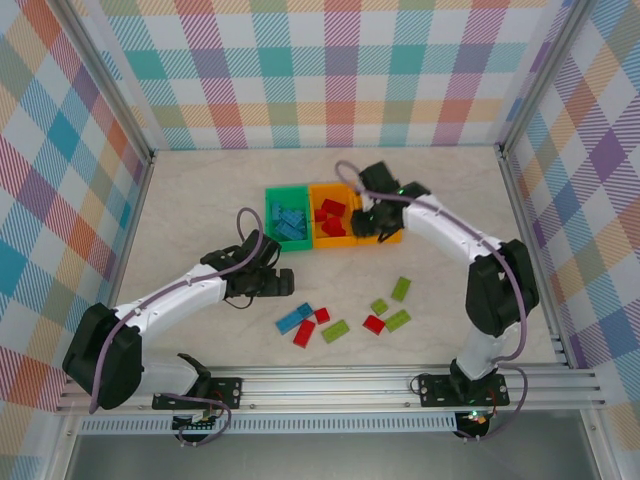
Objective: Sort the legos into containers by color
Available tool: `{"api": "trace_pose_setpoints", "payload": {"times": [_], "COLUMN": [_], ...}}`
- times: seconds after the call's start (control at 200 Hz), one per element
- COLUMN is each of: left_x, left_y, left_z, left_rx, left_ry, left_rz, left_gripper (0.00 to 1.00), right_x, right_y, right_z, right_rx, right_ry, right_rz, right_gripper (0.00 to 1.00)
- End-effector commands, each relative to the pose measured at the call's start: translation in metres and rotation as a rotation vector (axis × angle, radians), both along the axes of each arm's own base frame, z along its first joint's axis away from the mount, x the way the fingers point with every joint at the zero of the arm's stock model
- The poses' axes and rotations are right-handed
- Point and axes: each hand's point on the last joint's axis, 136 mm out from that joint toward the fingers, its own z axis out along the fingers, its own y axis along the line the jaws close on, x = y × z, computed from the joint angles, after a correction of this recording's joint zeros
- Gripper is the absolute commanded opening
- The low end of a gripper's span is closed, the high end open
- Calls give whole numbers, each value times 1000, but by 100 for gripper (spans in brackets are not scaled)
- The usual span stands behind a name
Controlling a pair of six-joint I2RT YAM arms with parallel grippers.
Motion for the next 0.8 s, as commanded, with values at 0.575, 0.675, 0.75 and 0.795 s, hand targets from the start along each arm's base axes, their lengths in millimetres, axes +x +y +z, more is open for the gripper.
{"api": "trace_pose_setpoints", "payload": {"times": [0.575, 0.675, 0.75, 0.795], "left_x": [-10, -12, -16, -19], "left_y": [-70, -76, -79, -81], "left_z": [-10, -13, -18, -20], "left_rx": [10, 16, 18, 8], "left_ry": [87, 113, 142, 160], "left_rz": [-390, -448, -481, -501], "left_gripper": [96, 92, 90, 88], "right_x": [72, 70, 68, 67], "right_y": [-46, -48, -47, -47], "right_z": [-48, -49, -45, -41], "right_rx": [-106, -106, -98, -91], "right_ry": [259, 272, 276, 273], "right_rz": [-237, -241, -237, -239], "right_gripper": [35, 50, 66, 73]}}
